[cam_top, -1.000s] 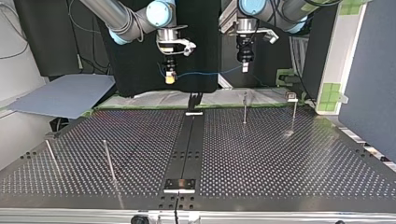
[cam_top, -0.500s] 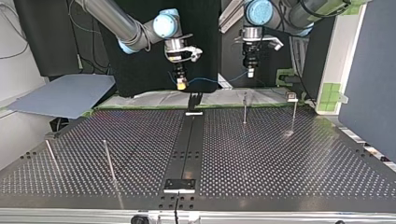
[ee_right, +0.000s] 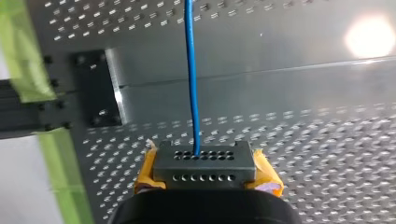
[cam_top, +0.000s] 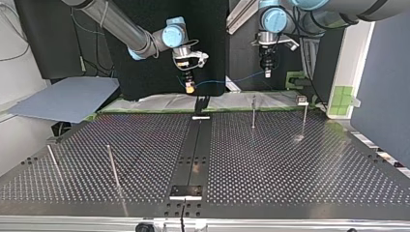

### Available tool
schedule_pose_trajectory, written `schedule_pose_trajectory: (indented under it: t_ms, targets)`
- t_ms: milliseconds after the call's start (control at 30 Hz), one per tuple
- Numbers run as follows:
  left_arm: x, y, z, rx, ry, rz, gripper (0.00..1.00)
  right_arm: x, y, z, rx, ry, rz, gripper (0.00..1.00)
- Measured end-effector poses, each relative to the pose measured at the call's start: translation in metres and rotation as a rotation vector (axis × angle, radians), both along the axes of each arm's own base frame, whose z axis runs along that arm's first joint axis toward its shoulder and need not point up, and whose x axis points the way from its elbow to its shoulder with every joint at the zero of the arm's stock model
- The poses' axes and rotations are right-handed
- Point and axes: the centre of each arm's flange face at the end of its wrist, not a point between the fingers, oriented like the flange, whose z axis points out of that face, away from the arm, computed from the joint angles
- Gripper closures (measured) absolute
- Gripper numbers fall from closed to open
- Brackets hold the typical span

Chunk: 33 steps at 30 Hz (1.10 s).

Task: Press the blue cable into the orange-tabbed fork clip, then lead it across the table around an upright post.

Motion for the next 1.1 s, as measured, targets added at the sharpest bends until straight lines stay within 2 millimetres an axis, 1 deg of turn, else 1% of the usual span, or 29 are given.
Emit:
schedule_pose_trajectory:
  t_ms: [133, 267, 333, 700, 833, 933, 1100]
  targets:
    - [-0.001, -0.001, -0.005, 0.009, 0.013, -0.019, 1.00, -0.004, -0.004, -0.024, 0.028, 0.025, -0.002, 1.00]
    - [0.003, -0.005, -0.005, 0.004, 0.014, -0.052, 1.00, -0.007, -0.008, -0.037, 0.042, 0.036, -0.003, 1.00]
    - [0.008, -0.006, -0.004, 0.001, 0.012, -0.065, 1.00, -0.008, -0.010, -0.039, 0.043, 0.037, -0.002, 1.00]
    - [0.051, -0.014, 0.006, -0.017, 0.006, -0.084, 1.00, -0.008, -0.030, -0.041, 0.043, 0.035, -0.006, 1.00]
    - [0.060, -0.014, 0.008, -0.040, -0.005, -0.083, 1.00, -0.008, -0.038, -0.039, 0.037, 0.027, -0.005, 1.00]
    - [0.064, -0.013, 0.005, -0.051, -0.001, -0.082, 1.00, -0.006, -0.043, -0.036, 0.032, 0.021, -0.003, 1.00]
    - [0.076, -0.012, -0.008, -0.054, 0.009, -0.067, 1.00, -0.006, -0.047, -0.037, 0.032, 0.021, 0.002, 1.00]
